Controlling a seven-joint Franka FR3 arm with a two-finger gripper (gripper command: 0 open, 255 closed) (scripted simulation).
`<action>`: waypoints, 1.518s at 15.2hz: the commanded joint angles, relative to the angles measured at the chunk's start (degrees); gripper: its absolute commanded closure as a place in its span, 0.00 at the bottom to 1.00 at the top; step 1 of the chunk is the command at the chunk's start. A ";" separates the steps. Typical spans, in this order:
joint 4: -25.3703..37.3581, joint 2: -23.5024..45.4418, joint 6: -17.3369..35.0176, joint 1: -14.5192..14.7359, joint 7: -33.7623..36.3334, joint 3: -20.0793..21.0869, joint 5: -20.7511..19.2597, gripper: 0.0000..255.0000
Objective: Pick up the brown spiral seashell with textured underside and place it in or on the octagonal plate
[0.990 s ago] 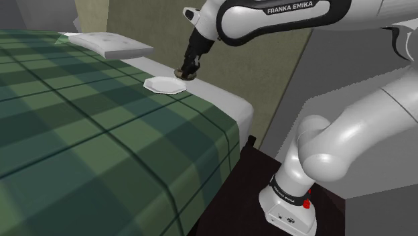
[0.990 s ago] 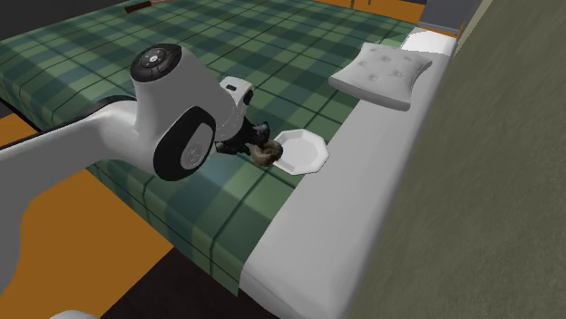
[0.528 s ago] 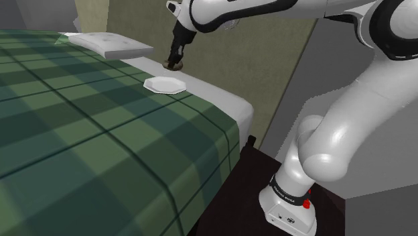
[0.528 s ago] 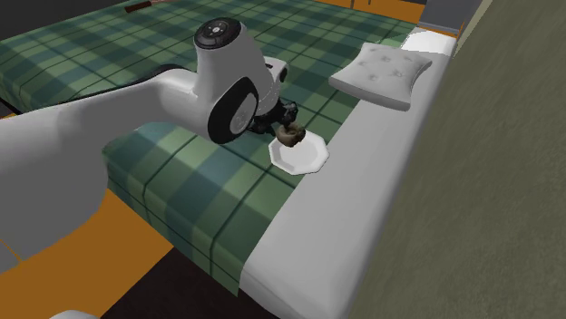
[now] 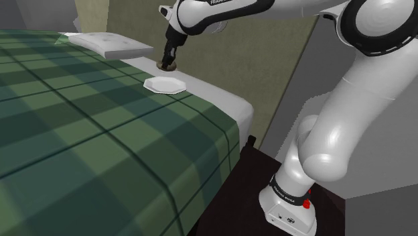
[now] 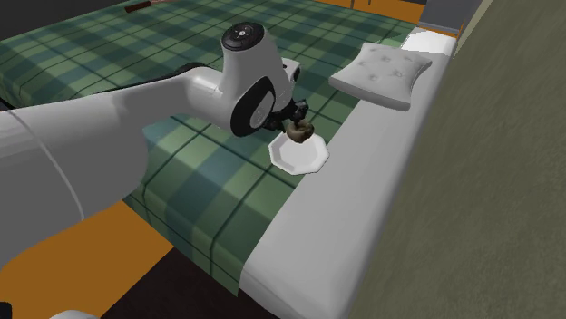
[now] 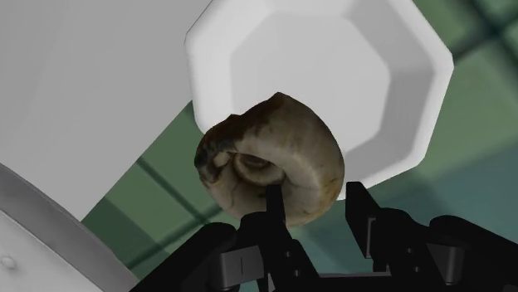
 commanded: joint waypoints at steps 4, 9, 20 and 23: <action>-2.84 1.03 3.91 -0.03 -0.10 -0.09 0.18 1.00; -5.51 2.17 7.70 -0.05 -0.23 -0.16 0.40 1.00; -7.14 3.11 10.26 -0.05 -0.37 -0.21 0.61 1.00; -7.14 3.11 10.26 -0.06 -0.37 -0.21 0.61 0.00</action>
